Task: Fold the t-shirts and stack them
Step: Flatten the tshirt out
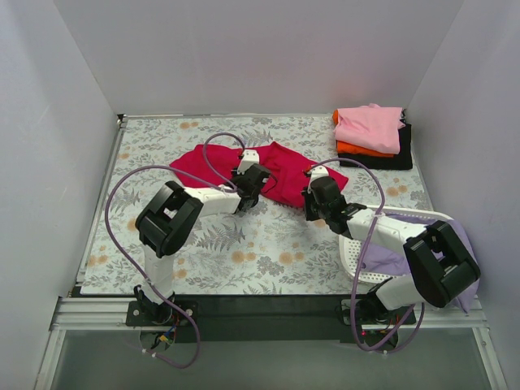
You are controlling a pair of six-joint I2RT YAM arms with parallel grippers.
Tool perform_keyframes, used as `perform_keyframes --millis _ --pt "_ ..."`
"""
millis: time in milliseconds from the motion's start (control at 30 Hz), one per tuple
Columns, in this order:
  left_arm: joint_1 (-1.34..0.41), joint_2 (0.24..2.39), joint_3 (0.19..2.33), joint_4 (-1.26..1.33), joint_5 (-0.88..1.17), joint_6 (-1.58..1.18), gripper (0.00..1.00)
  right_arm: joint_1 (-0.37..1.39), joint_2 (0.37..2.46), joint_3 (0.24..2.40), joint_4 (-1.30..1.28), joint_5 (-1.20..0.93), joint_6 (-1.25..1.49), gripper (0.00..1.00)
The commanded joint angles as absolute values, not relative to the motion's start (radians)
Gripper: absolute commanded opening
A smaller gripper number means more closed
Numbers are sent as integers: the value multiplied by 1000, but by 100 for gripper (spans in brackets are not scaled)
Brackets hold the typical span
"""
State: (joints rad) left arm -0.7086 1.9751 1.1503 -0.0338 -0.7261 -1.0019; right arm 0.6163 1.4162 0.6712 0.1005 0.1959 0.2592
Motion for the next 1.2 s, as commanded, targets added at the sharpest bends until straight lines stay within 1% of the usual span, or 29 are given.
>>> perform_keyframes --millis 0,100,267,500,700,867,933,1000,1033,1167 --pt "-689 1985 1157 -49 -755 -994 26 618 1378 658 124 207 255 1" --pt "-686 1990 1158 -49 -749 -979 27 618 1370 657 124 210 253 1" --pt "-686 1973 1157 -48 -733 -968 36 618 1374 658 124 206 253 1" --pt "-686 1968 1160 -51 -735 -963 41 618 1385 661 124 192 255 1" --pt "-686 2026 1216 -104 -772 -937 40 618 1384 663 124 189 255 1" --pt "-686 2037 1216 -132 -798 -897 37 617 1370 658 124 201 253 1" --pt "-686 2036 1218 -144 -796 -896 34 617 1370 661 124 193 253 1" --pt "-686 2031 1215 -150 -802 -897 16 617 1371 660 124 189 253 1" --pt "-686 2028 1213 -155 -808 -903 0 617 1373 661 124 189 253 1" --pt "-686 1988 1195 -158 -796 -917 0 617 1365 660 123 193 255 1"
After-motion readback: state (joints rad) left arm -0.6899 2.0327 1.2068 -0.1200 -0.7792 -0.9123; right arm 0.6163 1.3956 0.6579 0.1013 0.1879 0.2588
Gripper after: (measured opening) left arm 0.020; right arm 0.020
